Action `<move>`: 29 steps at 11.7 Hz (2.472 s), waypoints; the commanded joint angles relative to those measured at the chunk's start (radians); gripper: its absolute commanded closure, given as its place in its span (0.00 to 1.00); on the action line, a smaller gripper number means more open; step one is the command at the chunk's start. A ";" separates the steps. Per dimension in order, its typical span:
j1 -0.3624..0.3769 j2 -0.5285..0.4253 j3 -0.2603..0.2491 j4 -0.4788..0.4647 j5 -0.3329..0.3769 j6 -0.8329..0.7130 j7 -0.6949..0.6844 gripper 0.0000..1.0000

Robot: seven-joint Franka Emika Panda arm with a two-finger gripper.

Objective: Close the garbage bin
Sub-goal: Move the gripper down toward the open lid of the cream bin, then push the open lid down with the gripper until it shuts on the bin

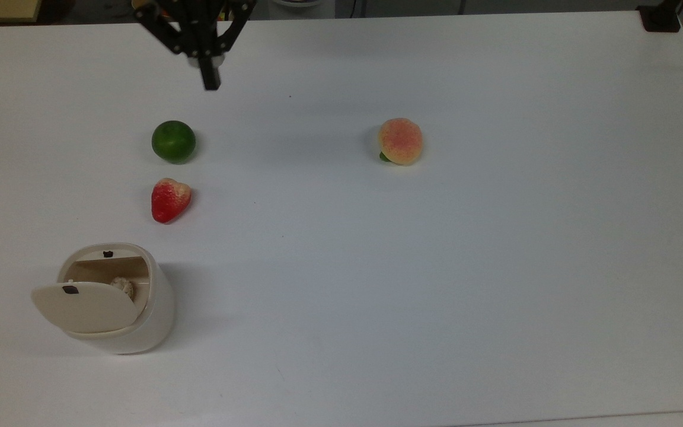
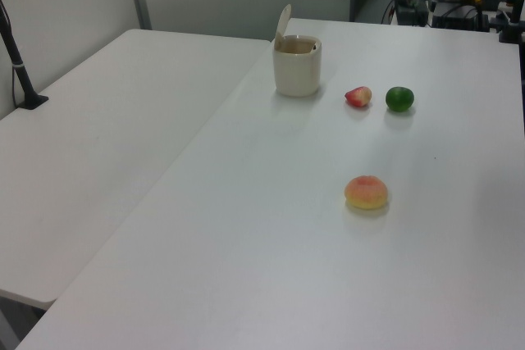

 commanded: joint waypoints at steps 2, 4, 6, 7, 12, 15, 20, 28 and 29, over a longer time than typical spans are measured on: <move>-0.020 0.132 -0.008 0.041 0.017 0.343 0.089 1.00; -0.046 0.227 -0.008 0.116 0.006 0.466 0.123 1.00; -0.059 0.330 -0.009 0.225 0.004 0.523 0.126 1.00; -0.067 0.382 -0.011 0.281 0.004 0.543 0.127 1.00; -0.102 0.550 -0.013 0.414 0.001 0.667 0.120 1.00; -0.110 0.626 -0.013 0.443 0.001 0.765 0.123 1.00; -0.110 0.673 -0.011 0.432 -0.002 0.798 0.114 1.00; -0.115 0.570 -0.006 0.218 -0.046 0.784 0.115 1.00; -0.116 0.550 -0.005 0.193 -0.045 0.783 0.115 1.00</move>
